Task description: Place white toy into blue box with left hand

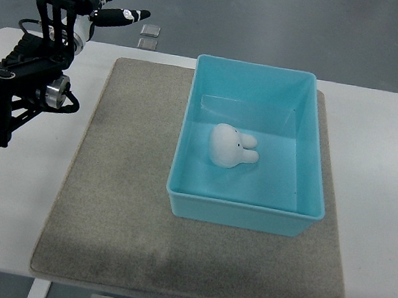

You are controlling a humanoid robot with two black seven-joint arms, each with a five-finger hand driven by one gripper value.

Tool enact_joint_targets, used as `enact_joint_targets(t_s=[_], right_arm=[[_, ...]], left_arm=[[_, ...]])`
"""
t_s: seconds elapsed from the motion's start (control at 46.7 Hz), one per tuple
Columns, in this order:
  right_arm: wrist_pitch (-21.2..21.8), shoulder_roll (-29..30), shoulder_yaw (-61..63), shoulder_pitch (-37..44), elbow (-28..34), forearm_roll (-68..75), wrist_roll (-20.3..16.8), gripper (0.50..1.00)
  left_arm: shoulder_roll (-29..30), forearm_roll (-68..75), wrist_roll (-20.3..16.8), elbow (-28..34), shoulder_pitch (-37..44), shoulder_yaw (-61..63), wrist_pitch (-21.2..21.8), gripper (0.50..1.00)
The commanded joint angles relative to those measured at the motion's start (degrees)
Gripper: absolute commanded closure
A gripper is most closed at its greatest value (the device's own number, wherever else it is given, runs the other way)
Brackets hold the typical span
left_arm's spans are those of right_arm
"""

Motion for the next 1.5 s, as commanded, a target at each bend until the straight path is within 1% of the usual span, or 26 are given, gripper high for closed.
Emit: enact_joint_targets(t_s=[0.0, 0.064, 0.128, 0.214, 0.321, 0.385, 0.514, 0.621, 0.685, 0.813, 0.899, 0.942, 1.198, 1.305, 1.477], right_arm=[[0.00, 0.00, 0.00, 0.00, -0.01, 0.00, -0.01, 0.564], [0.00, 0.00, -0.09, 0.00, -0.01, 0.00, -0.01, 0.564], [0.00, 0.00, 0.00, 0.00, -0.01, 0.00, -0.01, 0.564], [0.00, 0.00, 0.00, 0.00, -0.01, 0.00, -0.01, 0.564], [0.00, 0.00, 0.00, 0.00, -0.01, 0.00, 0.08, 0.564], [0.00, 0.00, 0.00, 0.00, -0.01, 0.00, -0.01, 0.564], [0.00, 0.00, 0.00, 0.00, 0.08, 0.00, -0.01, 0.564], [0.00, 0.00, 0.00, 0.00, -0.01, 0.00, -0.01, 0.564], [0.00, 0.00, 0.00, 0.00, -0.01, 0.00, 0.08, 0.564], [0.00, 0.00, 0.00, 0.00, 0.08, 0.00, -0.01, 0.564], [0.00, 0.00, 0.00, 0.00, -0.01, 0.00, -0.01, 0.564], [0.00, 0.00, 0.00, 0.00, 0.08, 0.00, 0.08, 0.564], [0.00, 0.00, 0.00, 0.00, -0.01, 0.00, -0.01, 0.564], [0.00, 0.00, 0.00, 0.00, -0.01, 0.00, -0.01, 0.564], [0.00, 0.00, 0.00, 0.00, -0.01, 0.00, 0.08, 0.564]], left_arm=[[-0.09, -5.26, -0.01, 0.80, 0.00, -0.43, -3.84, 0.508], [-0.09, -8.34, -0.01, 1.33, 0.00, -0.52, -7.70, 0.508], [-0.09, -9.67, -0.01, 1.50, 0.08, -0.87, -10.17, 0.508], [-0.18, -10.19, -0.01, 1.94, 0.17, -2.80, -11.67, 0.508], [-1.49, -12.21, -0.01, 3.08, 1.40, -4.56, -12.37, 0.508], [-1.85, -14.32, -0.01, 4.05, 1.40, -5.00, -14.30, 0.508], [-3.43, -21.78, 0.70, 8.09, 1.40, -5.09, -20.27, 0.508], [-5.36, -27.06, 0.79, 13.10, 1.49, -5.09, -27.21, 0.508], [-6.33, -28.82, 0.87, 15.56, 1.75, -5.09, -30.64, 0.508], [-7.65, -30.23, 0.79, 18.64, 1.93, -5.18, -36.88, 0.508], [-7.82, -30.32, 0.17, 18.91, 2.54, -5.26, -40.76, 0.508], [-7.82, -30.32, 0.00, 18.91, 2.55, -5.53, -41.11, 0.508], [-8.70, -30.23, -0.01, 19.79, 2.81, -8.86, -38.39, 0.508], [-8.70, -29.53, -0.01, 19.87, 3.34, -11.24, -38.39, 0.508], [-8.70, -29.44, -0.01, 19.78, 3.34, -11.42, -38.48, 0.508]])
